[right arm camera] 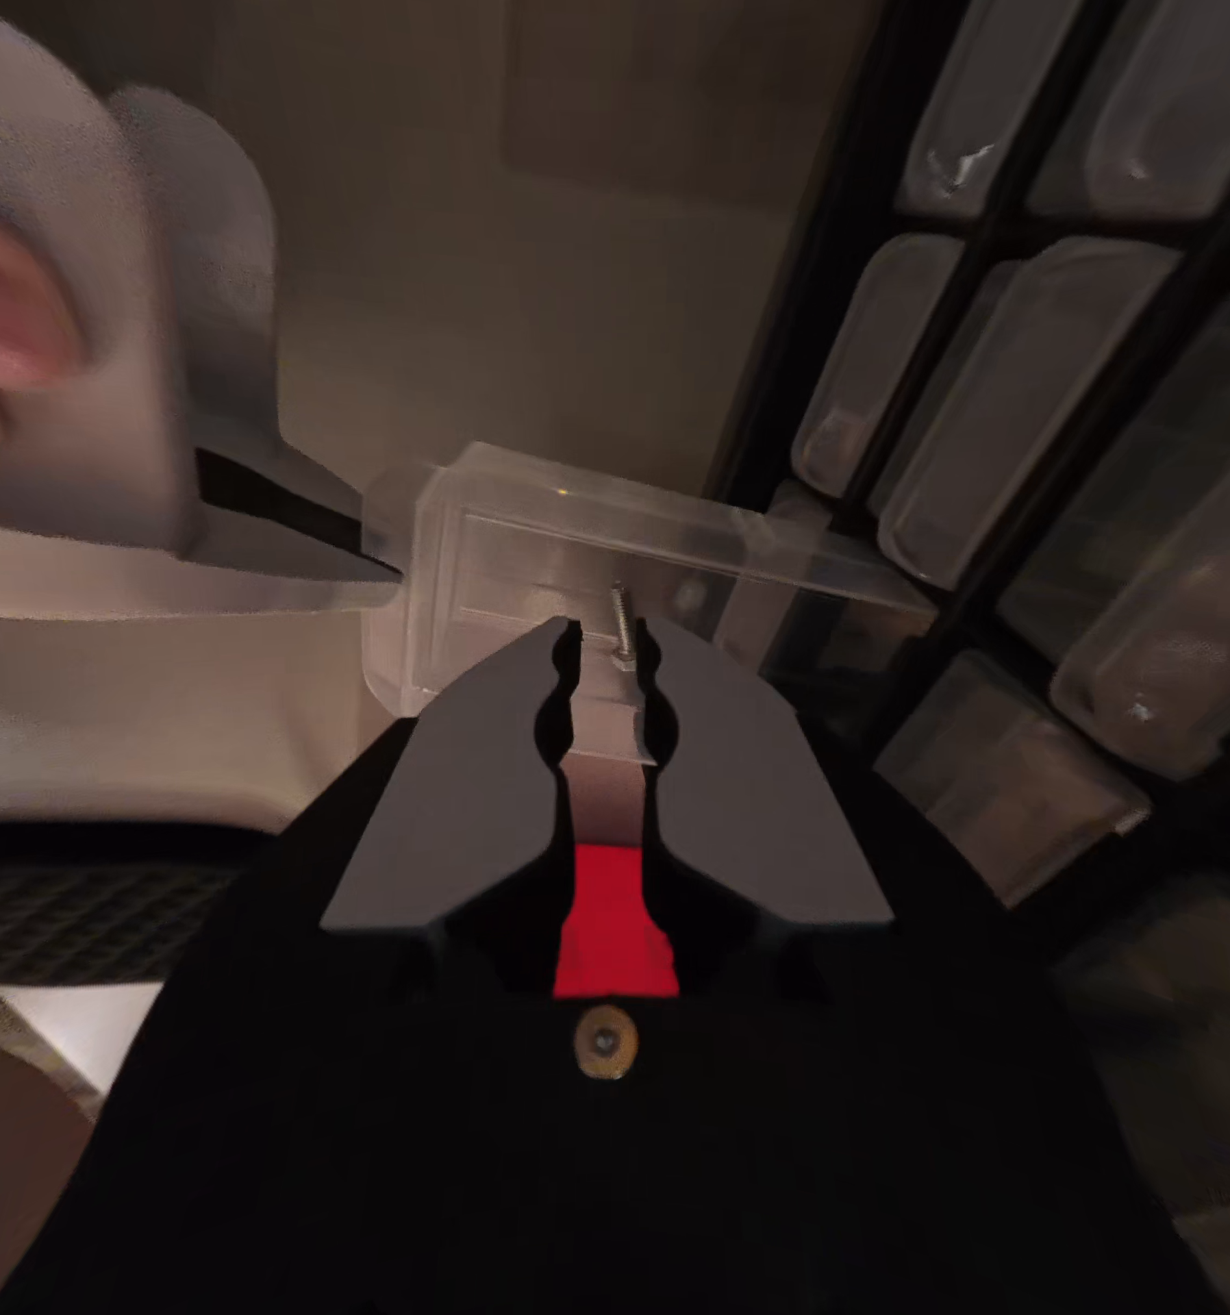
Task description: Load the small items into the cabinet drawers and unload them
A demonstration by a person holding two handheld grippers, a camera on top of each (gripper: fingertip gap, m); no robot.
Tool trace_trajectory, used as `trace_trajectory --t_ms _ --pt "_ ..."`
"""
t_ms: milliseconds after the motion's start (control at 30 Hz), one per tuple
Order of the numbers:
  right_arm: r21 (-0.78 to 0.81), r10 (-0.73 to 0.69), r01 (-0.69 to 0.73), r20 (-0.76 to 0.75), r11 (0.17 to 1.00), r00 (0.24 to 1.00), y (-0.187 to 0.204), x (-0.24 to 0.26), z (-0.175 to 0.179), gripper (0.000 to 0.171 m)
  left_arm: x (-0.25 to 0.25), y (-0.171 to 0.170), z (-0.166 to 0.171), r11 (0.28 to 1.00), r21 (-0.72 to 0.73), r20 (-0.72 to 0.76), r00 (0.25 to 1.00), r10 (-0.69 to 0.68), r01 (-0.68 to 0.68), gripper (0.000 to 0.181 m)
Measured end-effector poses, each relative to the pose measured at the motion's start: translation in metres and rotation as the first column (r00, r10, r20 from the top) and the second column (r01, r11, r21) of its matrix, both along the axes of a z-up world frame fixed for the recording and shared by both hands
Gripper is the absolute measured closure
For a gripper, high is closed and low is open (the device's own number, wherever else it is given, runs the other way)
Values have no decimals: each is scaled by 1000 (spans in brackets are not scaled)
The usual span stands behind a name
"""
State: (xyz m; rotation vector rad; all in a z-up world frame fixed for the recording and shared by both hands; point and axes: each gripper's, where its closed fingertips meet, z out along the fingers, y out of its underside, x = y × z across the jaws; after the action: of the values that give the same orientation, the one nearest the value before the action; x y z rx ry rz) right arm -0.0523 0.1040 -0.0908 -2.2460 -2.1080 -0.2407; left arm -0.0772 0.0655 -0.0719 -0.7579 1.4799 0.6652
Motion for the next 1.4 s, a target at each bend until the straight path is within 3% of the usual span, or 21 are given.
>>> trace_trajectory --t_ms 367,533,667,767,867,933,1000,1033,1133,1200,1300,1400 --pt "-40 25 -18 200 999 980 6 -2 -7 163 -1 -1 0 1000 -21 1 1000 -9 9 170" --pt "-7 40 -39 162 999 986 8 -5 -5 164 -1 -1 0 1000 -14 -2 1000 -10 10 170" --pt "130 60 -65 42 989 997 11 -15 13 164 -1 -1 0 1000 -15 1 1000 -13 13 170" --pt "277 88 -32 -190 960 978 9 -31 48 164 -1 -1 0 1000 -8 1 1000 -14 14 170" --pt "371 119 102 -529 923 840 -7 -35 101 164 0 -2 1 1000 -3 6 1000 -17 17 170" --pt "411 96 250 -658 877 747 -16 -5 132 164 1 -2 1 1000 -2 9 1000 -17 17 170" --pt "387 -6 393 -706 834 708 -21 44 141 165 2 -3 1 1000 -1 14 1000 -19 19 170" --pt "356 -124 471 -678 807 724 -21 79 133 164 2 -3 1 1000 1 13 1000 -20 20 170" --pt "183 -489 668 -549 721 678 -34 172 79 164 5 -1 2 1000 9 11 1000 -15 15 170" --pt "85 -611 728 -482 680 628 -38 211 41 164 6 5 4 1000 19 8 1000 1 -1 170" --pt "-111 -803 837 -373 536 464 -44 247 -7 164 7 16 5 999 32 2 1000 28 -28 171" --pt "-121 -870 879 -257 461 421 -48 271 -36 164 11 27 7 998 42 -4 999 47 -47 171"
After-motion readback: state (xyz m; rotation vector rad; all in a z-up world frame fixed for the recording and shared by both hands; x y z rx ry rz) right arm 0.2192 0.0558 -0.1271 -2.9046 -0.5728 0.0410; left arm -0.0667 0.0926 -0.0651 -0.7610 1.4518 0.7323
